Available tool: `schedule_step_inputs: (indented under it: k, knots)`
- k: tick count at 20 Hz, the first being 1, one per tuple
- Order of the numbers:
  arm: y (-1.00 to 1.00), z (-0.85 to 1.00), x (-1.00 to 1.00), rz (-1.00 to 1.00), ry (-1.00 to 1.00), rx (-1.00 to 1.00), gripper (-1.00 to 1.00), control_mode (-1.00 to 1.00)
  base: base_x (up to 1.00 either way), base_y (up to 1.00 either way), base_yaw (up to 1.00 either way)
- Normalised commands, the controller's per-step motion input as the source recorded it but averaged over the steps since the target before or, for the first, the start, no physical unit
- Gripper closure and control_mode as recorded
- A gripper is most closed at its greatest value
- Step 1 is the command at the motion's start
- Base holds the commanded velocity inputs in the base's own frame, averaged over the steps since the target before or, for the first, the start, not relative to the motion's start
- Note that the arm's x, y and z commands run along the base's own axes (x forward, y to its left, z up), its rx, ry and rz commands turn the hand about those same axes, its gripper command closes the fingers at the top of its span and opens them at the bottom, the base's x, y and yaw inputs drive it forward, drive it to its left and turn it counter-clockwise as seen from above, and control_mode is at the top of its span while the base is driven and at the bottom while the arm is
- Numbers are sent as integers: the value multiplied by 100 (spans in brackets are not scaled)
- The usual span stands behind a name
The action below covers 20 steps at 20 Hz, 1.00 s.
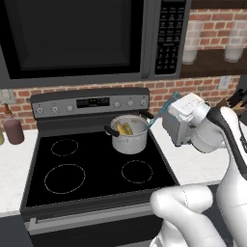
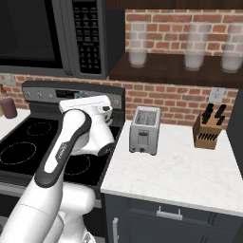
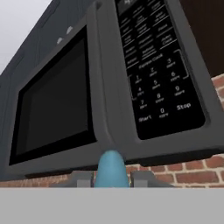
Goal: Put the cucumber and potato in the pot. Retrieve the spatula and lightly stir the vegetables in the pot.
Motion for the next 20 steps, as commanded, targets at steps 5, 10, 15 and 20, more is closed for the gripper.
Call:
schedule_step_inputs:
  k: [5, 10, 15, 20]
  knots:
    - [34, -32, 36, 0, -2, 0, 100, -100, 0, 0, 0]
    - [16, -13, 36, 0, 0, 0, 100, -100, 0, 0, 0]
    - [0, -2, 15, 0, 0, 0, 100, -100, 0, 0, 0]
    - [0, -12, 0, 0, 0, 0, 100, -100, 0, 0, 0]
